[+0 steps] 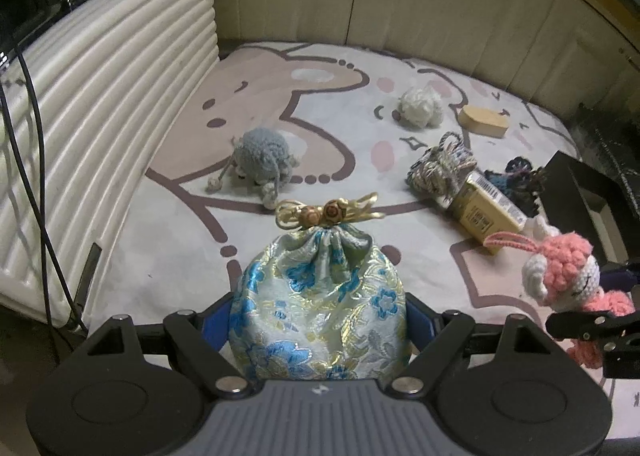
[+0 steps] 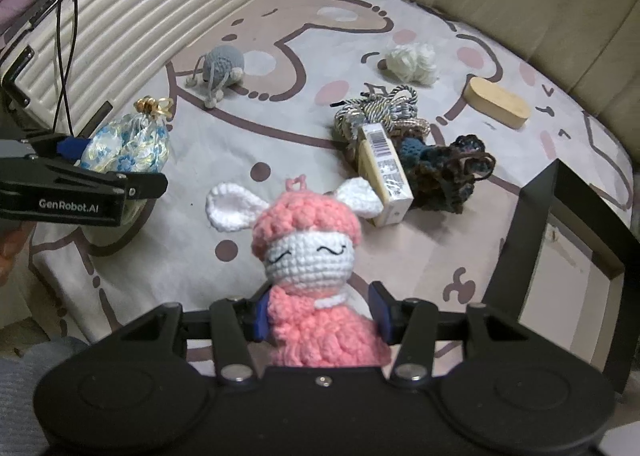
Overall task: Organize objects
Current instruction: 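Lift and carry the pouch and bunny with both tools over the black box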
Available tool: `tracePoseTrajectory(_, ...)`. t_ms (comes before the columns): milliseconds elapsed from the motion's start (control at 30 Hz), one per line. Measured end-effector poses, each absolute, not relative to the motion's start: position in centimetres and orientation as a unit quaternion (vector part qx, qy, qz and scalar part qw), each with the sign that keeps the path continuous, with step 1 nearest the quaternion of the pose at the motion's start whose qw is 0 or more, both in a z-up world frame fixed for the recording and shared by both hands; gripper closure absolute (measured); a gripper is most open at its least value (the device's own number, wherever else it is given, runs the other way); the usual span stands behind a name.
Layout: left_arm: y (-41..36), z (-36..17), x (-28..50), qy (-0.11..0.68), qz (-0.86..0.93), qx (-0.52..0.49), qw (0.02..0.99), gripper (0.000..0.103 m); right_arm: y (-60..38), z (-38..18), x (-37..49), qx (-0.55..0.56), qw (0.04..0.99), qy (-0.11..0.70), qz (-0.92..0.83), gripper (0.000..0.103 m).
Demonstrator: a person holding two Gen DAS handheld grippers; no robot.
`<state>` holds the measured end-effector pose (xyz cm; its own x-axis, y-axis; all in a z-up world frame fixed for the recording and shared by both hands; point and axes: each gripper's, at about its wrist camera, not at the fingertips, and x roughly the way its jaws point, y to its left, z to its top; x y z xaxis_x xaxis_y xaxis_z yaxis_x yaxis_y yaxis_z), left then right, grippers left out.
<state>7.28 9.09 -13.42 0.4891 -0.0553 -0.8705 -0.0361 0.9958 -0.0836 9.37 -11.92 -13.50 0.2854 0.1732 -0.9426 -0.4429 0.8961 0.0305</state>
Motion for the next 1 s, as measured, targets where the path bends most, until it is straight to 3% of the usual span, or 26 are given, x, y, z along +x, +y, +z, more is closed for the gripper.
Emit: tracePoseTrajectory(1000,1.0,-5.1,10.0,0.455,-0.092,-0.036,0.885,0.019,-20.0,-5.5,8.6,-0.05,0.865,0.49,0.1,0.053)
